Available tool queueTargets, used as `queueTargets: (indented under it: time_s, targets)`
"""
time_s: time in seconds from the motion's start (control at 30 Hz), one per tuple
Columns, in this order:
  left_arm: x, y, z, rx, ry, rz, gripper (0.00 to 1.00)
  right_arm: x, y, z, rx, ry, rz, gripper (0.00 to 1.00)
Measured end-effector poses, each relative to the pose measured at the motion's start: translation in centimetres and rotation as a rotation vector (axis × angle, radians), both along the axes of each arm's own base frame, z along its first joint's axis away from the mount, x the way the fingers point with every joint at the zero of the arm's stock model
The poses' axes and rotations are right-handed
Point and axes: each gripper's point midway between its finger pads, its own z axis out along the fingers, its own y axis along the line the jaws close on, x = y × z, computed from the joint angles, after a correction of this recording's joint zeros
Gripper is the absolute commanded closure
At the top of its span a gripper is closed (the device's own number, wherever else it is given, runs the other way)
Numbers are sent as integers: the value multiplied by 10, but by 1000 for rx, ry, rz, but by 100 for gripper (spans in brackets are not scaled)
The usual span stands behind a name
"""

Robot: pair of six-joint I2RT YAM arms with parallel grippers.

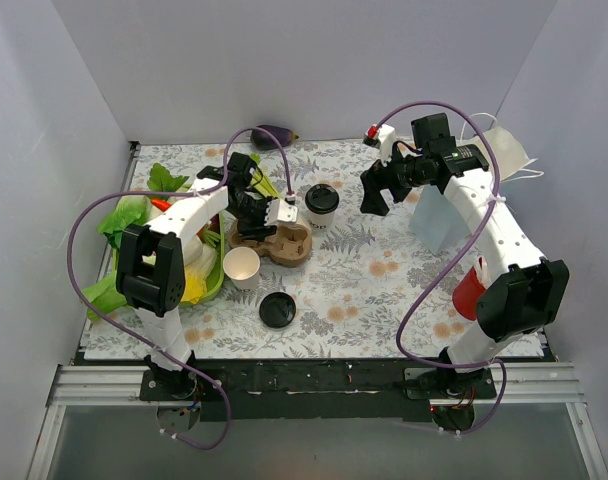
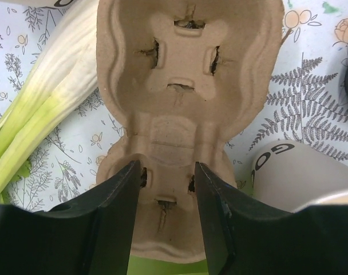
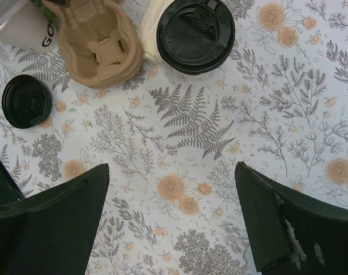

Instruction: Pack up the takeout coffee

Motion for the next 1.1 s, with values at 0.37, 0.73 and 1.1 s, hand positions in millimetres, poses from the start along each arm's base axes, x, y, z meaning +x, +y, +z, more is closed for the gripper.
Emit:
queueTargets:
  time_s: [0.37, 0.73, 1.1]
  targets:
    - [-1, -2, -15, 15, -3, -2, 59, -1, 2, 1, 16, 5, 10, 2]
    - [1, -2, -17, 15, -4, 1, 51, 2, 0, -6, 12, 26, 4, 2]
    - [5, -4, -19, 7, -28, -10, 52, 3, 0, -8, 14, 32, 4, 2]
